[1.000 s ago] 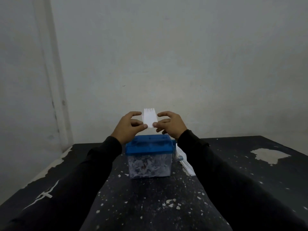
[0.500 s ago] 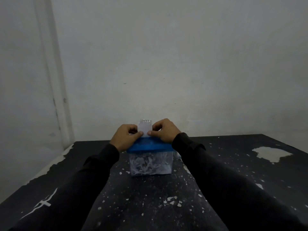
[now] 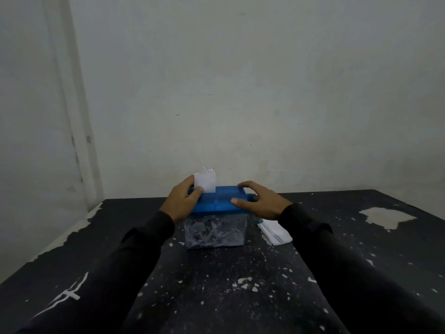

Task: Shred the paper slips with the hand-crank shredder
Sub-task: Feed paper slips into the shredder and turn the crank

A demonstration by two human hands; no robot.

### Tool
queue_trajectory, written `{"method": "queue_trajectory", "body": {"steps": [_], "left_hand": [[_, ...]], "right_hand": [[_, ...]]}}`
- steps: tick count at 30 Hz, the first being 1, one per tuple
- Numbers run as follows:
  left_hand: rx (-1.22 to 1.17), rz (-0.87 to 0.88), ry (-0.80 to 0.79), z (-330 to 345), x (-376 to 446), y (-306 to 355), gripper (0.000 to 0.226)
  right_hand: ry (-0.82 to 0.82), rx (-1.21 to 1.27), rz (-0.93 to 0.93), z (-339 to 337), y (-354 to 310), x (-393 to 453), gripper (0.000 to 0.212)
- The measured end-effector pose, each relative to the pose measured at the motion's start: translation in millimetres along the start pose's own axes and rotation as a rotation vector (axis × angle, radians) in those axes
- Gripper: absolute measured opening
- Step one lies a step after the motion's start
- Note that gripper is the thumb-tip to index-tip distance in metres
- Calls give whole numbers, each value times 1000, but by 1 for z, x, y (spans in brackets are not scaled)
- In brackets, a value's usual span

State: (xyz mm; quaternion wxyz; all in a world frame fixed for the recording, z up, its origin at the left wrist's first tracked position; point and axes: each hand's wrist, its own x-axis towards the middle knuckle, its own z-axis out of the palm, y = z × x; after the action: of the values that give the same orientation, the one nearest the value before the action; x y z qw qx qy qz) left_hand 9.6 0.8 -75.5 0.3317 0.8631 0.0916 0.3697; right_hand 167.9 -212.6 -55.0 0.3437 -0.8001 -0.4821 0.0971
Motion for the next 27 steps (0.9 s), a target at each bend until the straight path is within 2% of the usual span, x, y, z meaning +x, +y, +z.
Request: {"method": "queue_trajectory", "body": {"steps": [5, 10, 14, 17, 22, 25, 27], "left_hand": [[-31, -15, -17, -2, 0, -3, 21], [-54, -39, -17, -1, -2, 4, 16], [-92, -65, -3, 1, -7, 10, 48], [-70, -122, -48, -2, -2, 11, 66], [-27, -142, -115, -4, 3, 11, 68], [-1, -136, -108, -6, 5, 7, 83], [9, -140, -101, -6, 5, 3, 83]], "right_hand": [[57, 3, -40, 2, 1, 0, 70], [31, 6, 18, -5, -8, -5, 73], [-38, 64, 80, -7, -13, -5, 80], [-190, 113, 117, -23, -12, -2, 84], [-272, 354, 86, -45, 5, -10, 56], [-174, 484, -2, -47, 2, -10, 25], [-65, 500, -53, -48, -2, -2, 29]]}}
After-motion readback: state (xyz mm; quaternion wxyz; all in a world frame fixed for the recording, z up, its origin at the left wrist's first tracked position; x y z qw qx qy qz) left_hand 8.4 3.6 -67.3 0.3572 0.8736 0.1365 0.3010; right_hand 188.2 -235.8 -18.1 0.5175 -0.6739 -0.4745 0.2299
